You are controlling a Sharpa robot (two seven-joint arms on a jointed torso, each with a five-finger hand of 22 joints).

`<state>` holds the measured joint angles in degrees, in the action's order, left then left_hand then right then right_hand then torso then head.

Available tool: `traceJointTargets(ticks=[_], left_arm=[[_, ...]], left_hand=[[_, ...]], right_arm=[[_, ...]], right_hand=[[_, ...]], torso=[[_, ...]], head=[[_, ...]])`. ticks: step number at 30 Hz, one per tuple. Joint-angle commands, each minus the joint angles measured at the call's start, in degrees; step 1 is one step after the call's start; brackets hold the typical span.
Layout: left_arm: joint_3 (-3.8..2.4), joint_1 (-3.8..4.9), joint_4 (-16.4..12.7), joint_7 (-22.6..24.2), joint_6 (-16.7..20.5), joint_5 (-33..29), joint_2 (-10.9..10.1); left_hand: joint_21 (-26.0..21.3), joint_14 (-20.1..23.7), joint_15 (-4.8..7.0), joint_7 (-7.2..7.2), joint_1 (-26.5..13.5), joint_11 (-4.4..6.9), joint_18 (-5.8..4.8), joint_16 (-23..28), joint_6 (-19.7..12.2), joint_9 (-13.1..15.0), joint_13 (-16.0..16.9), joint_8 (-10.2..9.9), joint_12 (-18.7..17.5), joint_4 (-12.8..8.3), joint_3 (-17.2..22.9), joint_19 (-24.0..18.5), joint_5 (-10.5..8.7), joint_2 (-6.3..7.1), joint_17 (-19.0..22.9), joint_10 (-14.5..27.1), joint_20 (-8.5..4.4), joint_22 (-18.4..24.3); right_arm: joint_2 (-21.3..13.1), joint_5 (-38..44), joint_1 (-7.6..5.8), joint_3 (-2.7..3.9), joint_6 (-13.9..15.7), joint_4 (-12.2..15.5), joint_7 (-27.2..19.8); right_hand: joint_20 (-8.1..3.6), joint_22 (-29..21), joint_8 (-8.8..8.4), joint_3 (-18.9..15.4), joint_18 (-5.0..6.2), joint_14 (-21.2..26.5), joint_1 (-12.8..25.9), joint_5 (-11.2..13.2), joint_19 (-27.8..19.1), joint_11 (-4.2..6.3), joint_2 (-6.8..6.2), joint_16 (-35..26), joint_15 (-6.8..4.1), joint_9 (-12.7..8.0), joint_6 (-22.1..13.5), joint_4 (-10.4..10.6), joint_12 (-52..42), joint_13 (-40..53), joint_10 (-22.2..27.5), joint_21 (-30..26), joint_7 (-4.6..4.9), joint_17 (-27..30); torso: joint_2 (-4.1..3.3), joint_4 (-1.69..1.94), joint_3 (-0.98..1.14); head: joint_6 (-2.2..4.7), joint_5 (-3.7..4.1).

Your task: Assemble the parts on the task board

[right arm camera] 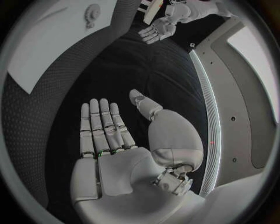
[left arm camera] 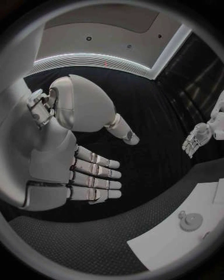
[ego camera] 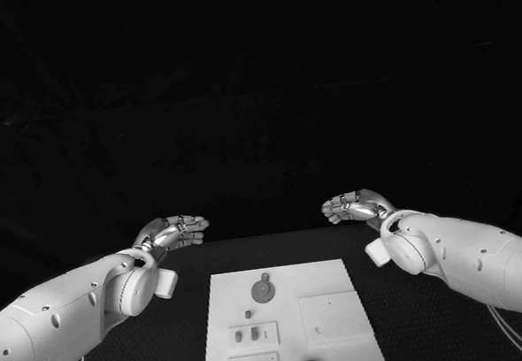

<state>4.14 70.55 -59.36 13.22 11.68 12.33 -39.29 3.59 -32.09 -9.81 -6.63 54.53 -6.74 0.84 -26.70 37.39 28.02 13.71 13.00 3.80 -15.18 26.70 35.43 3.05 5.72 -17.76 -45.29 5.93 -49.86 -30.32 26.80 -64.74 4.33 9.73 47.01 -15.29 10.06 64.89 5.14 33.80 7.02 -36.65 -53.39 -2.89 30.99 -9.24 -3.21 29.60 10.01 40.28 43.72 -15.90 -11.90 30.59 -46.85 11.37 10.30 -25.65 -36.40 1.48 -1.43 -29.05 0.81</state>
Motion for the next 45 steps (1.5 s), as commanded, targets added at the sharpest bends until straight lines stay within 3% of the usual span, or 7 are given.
traceJointTargets(ticks=[1,8,9,11,12,25,45], left_arm=[[-0.05,0.02,0.86,4.56,-3.20,-3.29,1.02],[-0.03,-0.06,1.44,5.50,-2.65,-2.95,1.41],[0.02,-0.06,1.10,2.73,-1.16,-1.78,1.27],[-0.04,-0.22,0.63,2.93,-0.66,-1.93,1.17],[-0.09,-0.34,0.27,3.09,-0.27,-2.06,1.09],[-2.21,-5.60,-15.90,10.15,16.86,-7.44,-2.30],[-4.14,-10.39,-30.60,16.57,32.44,-12.33,-5.40]], left_hand=[[-0.16,1.12,-0.15,0.58,-2.34,0.26,-0.84,0.88,-1.46,-0.05,-1.07,-0.49,-0.34,0.51,-1.60,-1.53,-0.25,-0.51,0.30,2.31,0.62,1.18],[0.07,3.99,-1.08,0.59,-9.91,-0.37,-0.84,2.84,-5.65,-0.01,-3.34,-1.68,-0.14,4.50,-4.72,-3.93,-0.24,-4.10,0.84,6.16,1.18,3.64],[-3.59,32.09,9.81,6.63,-54.53,6.74,-0.84,26.70,-37.39,-28.02,-13.71,-13.00,-3.80,15.18,-26.70,-35.43,-3.05,-5.72,17.76,45.29,-5.93,49.86],[-3.59,32.09,9.81,6.63,-54.53,6.74,-0.84,26.70,-37.39,-28.02,-13.71,-13.00,-3.80,15.18,-26.70,-35.43,-3.05,-5.72,17.76,45.29,-5.93,49.86],[-3.59,32.09,9.81,6.63,-54.53,6.74,-0.84,26.70,-37.39,-28.02,-13.71,-13.00,-3.80,15.18,-26.70,-35.43,-3.05,-5.72,17.76,45.29,-5.93,49.86],[-3.59,32.09,9.81,6.63,-54.53,6.74,-0.84,26.70,-37.39,-28.02,-13.71,-13.00,-3.80,15.18,-26.70,-35.43,-3.05,-5.72,17.76,45.29,-5.93,49.86],[-3.59,32.09,9.81,6.63,-54.53,6.74,-0.84,26.70,-37.39,-28.02,-13.71,-13.00,-3.80,15.18,-26.70,-35.43,-3.05,-5.72,17.76,45.29,-5.93,49.86]], right_arm=[[0.18,-2.80,0.82,0.86,-1.64,-0.43,-4.73],[0.43,-2.93,1.12,1.16,-2.53,-0.34,-5.08],[0.26,-1.80,0.94,1.17,-0.65,-0.36,-2.77],[0.10,-2.09,0.98,1.10,-0.25,0.14,-2.91],[-0.04,-2.31,1.01,1.05,0.06,0.53,-3.01],[-5.83,-12.20,2.45,-1.12,13.92,17.66,-7.66],[-14.33,-26.73,4.57,-4.32,34.29,42.83,-14.48]], right_hand=[[0.16,-0.60,-0.47,-2.08,-1.16,1.23,1.78,0.11,-1.19,-0.22,0.04,-2.02,0.14,-0.42,-1.07,0.07,2.01,-2.79,0.42,-1.30,-0.08,1.26],[0.62,-1.49,-0.29,-5.45,-1.03,0.78,4.12,0.09,-1.41,-0.38,0.18,-4.27,0.12,-1.30,-2.23,0.16,4.83,-8.36,-1.03,-3.35,0.19,2.95],[-10.06,-20.44,-5.14,-33.80,-7.02,36.65,53.39,2.89,-30.99,9.24,3.21,-29.60,-10.01,-40.28,-43.72,15.90,11.90,-30.59,46.85,-11.37,-10.30,25.65],[-10.06,-23.51,-5.14,-33.80,-7.02,36.65,53.39,2.89,-30.99,9.24,3.21,-29.60,-10.01,-40.28,-43.72,15.90,11.90,-30.59,46.85,-11.37,-10.30,25.65],[-10.06,-64.89,-5.14,-33.80,-7.02,36.65,53.39,2.89,-30.99,9.24,3.21,-29.60,-10.01,-40.28,-43.72,15.90,11.90,-30.59,46.85,-11.37,-10.30,25.65],[-10.06,-64.89,-5.14,-33.80,-7.02,36.65,53.39,2.89,-30.99,9.24,3.21,-29.60,-10.01,-40.28,-43.72,15.90,11.90,-30.59,46.85,-11.37,-10.30,25.65],[-10.06,-64.89,-5.14,-33.80,-7.02,36.65,53.39,2.89,-30.99,9.24,3.21,-29.60,-10.01,-40.28,-43.72,15.90,11.90,-30.59,46.85,-11.37,-10.30,25.65]], torso=[[0.64,-0.23,0.09],[0.92,-0.08,0.46],[0.76,-0.08,0.18],[0.93,-0.13,0.23],[1.06,-0.17,0.27],[4.95,-1.40,1.35],[5.22,-1.48,1.43]], head=[[0.91,-0.07],[1.64,-0.05],[1.36,0.16],[1.11,0.13],[0.92,0.10],[-4.92,-0.75],[-5.33,-0.81]])
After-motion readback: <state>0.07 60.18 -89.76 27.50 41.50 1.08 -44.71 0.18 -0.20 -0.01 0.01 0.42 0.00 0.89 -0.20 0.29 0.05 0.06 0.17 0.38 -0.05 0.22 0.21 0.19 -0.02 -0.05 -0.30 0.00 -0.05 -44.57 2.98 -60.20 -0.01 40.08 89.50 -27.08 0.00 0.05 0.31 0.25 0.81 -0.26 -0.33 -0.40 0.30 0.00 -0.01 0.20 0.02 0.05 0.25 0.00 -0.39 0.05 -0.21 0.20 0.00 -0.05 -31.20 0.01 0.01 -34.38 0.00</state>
